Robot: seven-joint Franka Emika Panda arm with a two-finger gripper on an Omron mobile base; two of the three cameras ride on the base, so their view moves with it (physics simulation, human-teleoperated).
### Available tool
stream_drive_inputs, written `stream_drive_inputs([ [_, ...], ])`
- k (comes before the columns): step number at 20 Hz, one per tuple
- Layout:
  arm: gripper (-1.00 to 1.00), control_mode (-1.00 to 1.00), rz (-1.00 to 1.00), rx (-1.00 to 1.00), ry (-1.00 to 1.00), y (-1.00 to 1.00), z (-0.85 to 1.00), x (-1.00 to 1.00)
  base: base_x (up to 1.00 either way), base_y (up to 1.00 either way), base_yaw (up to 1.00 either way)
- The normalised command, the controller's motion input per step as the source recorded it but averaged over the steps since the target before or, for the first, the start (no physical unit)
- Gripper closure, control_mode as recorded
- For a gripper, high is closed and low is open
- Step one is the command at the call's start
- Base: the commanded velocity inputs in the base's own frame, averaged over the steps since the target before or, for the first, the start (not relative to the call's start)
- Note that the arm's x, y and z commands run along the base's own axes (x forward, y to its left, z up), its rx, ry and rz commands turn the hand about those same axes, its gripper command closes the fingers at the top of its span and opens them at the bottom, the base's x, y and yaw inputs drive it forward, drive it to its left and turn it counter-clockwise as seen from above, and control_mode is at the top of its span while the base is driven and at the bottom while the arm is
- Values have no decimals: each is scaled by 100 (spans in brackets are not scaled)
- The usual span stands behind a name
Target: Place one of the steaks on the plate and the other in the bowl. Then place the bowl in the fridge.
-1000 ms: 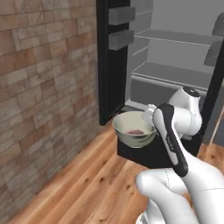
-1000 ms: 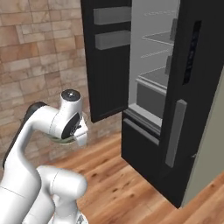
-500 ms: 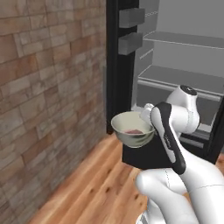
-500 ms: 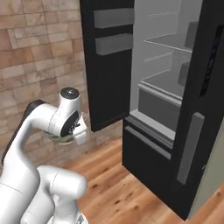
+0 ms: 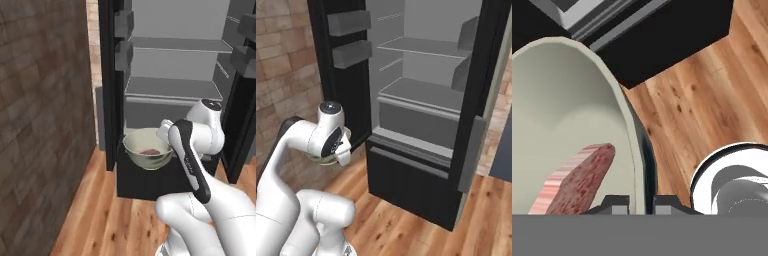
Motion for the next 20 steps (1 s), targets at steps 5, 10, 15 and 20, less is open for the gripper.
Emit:
stream_drive_inputs([
  [5,100,100,0,0,0,0,0,0,0,0,-41],
  [10,100,100,0,0,0,0,0,0,0,8,-36],
  [15,100,100,0,0,0,0,0,0,24,27,-40],
  [20,100,100,0,0,0,0,0,0,17,5,-22],
])
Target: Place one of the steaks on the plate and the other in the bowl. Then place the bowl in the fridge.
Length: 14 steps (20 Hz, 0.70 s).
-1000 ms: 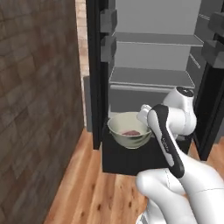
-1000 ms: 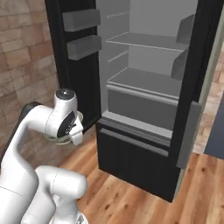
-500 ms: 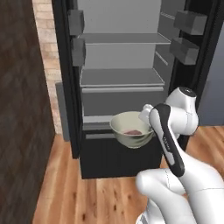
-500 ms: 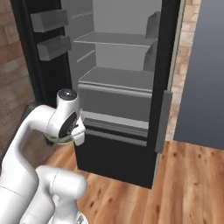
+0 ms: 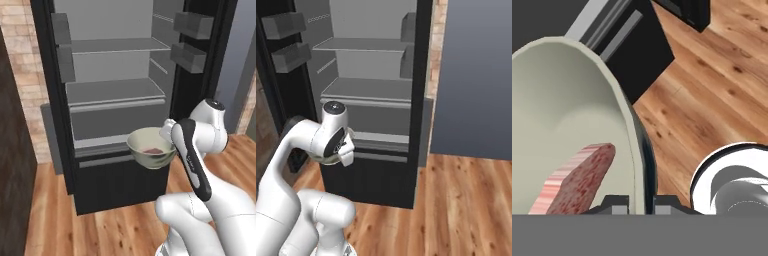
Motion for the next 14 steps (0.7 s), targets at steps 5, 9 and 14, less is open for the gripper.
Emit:
stream_drive_inputs([
  [5,100,100,0,0,0,0,0,0,38,15,-4],
  [9,100,100,0,0,0,0,0,0,82,25,-4],
  [14,100,100,0,0,0,0,0,0,77,22,-3],
])
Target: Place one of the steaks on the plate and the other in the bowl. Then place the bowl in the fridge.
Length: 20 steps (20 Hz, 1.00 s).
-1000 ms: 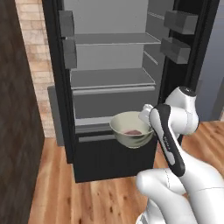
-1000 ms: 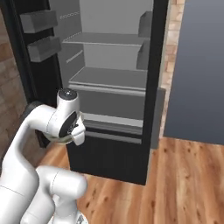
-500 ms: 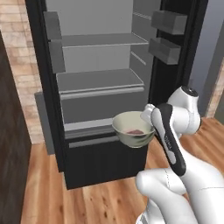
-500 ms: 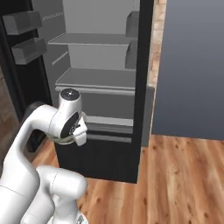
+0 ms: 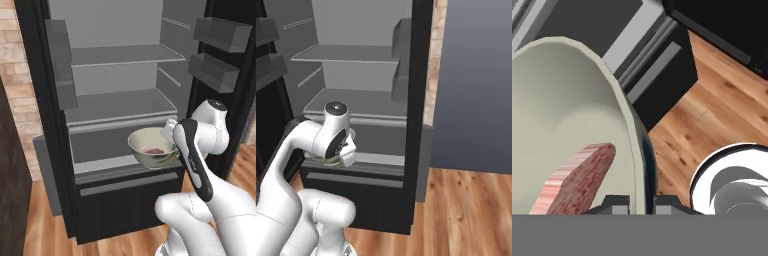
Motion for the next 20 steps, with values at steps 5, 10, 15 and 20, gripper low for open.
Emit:
stream_drive_inputs([
  [5,100,100,0,0,0,0,0,0,46,44,-8],
  [10,100,100,0,0,0,0,0,0,39,6,-4],
  [15,100,100,0,0,0,0,0,0,50,-1,0],
  [20,100,-100,0,1,-7,1,-4,5,17,3,0],
])
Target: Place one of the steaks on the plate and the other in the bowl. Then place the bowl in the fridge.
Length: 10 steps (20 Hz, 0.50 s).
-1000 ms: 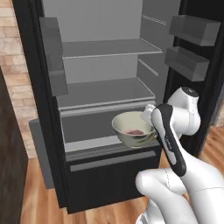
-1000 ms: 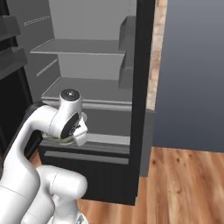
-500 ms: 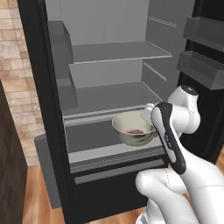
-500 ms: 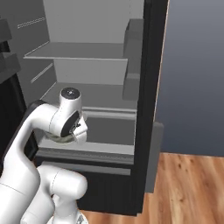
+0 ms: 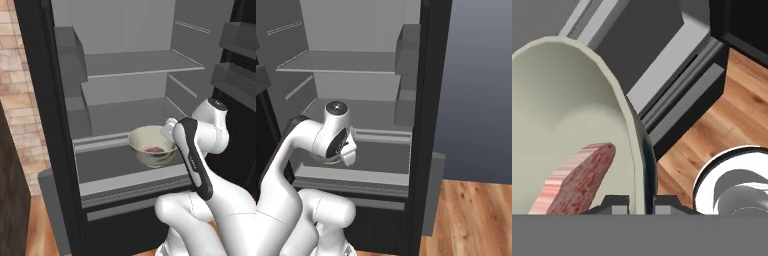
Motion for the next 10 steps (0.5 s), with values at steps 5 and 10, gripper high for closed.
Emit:
stream_drive_inputs([
  [5,100,-100,-8,11,-16,2,-3,33,0,0,0],
  [10,100,-100,-28,2,2,51,3,55,0,0,0],
])
